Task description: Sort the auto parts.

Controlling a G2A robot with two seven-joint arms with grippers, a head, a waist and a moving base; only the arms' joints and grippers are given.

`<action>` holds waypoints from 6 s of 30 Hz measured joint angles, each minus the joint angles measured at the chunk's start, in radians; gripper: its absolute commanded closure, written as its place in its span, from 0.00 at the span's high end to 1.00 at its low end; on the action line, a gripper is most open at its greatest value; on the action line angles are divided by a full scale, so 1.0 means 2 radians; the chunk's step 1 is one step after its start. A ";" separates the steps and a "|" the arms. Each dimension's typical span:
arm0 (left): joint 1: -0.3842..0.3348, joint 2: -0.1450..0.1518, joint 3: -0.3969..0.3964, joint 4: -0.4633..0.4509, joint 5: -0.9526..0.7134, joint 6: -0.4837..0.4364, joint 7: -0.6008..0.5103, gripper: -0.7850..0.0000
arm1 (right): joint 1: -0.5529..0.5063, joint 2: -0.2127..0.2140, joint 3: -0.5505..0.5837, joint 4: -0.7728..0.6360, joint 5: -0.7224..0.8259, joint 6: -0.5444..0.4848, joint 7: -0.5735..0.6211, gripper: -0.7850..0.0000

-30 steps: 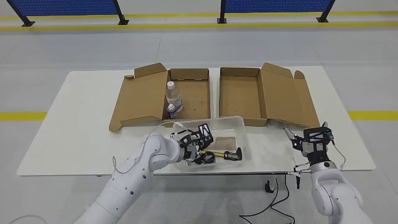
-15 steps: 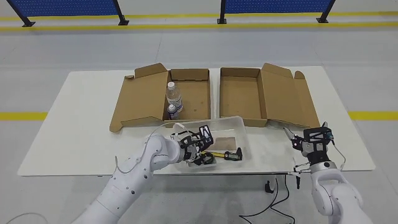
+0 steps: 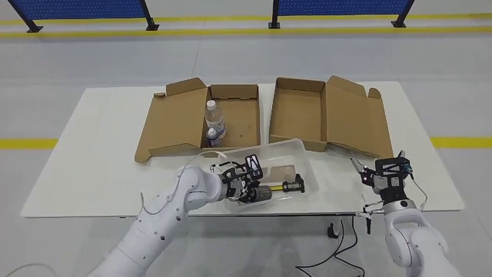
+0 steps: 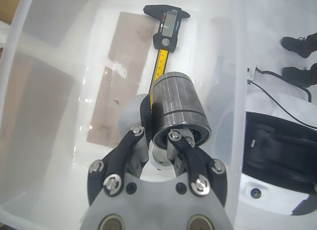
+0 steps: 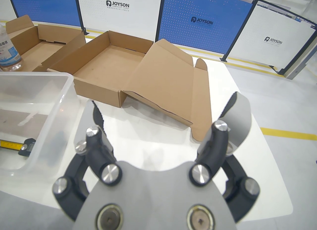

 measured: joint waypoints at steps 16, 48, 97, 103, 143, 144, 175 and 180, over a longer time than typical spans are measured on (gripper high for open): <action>0.007 0.007 -0.044 -0.048 -0.051 0.046 0.030 0.00 | 0.000 0.000 0.000 0.000 0.000 0.000 0.000 1.00; -0.015 0.012 -0.065 -0.071 -0.030 0.128 0.066 0.00 | 0.000 0.000 0.000 0.000 0.000 0.000 0.000 1.00; -0.223 -0.094 0.102 0.296 0.062 0.237 0.065 0.18 | 0.000 0.000 0.000 0.000 0.000 0.000 0.000 1.00; -0.227 -0.099 0.100 0.303 0.063 0.242 0.073 0.28 | 0.000 0.000 0.000 0.000 0.000 0.000 0.000 1.00; 0.130 -0.011 -0.210 -0.190 0.112 0.309 0.171 1.00 | 0.000 0.000 0.000 0.000 0.000 0.000 0.000 1.00; 0.140 -0.010 -0.216 -0.197 0.115 0.317 0.177 1.00 | 0.000 0.000 0.000 0.000 0.000 0.000 0.000 1.00; 0.273 -0.009 -0.274 -0.269 0.147 0.428 0.208 1.00 | 0.000 0.000 0.000 0.000 0.000 0.000 0.000 1.00; 0.273 -0.009 -0.274 -0.269 0.147 0.428 0.208 1.00 | 0.000 0.000 0.000 0.000 0.000 0.000 0.000 1.00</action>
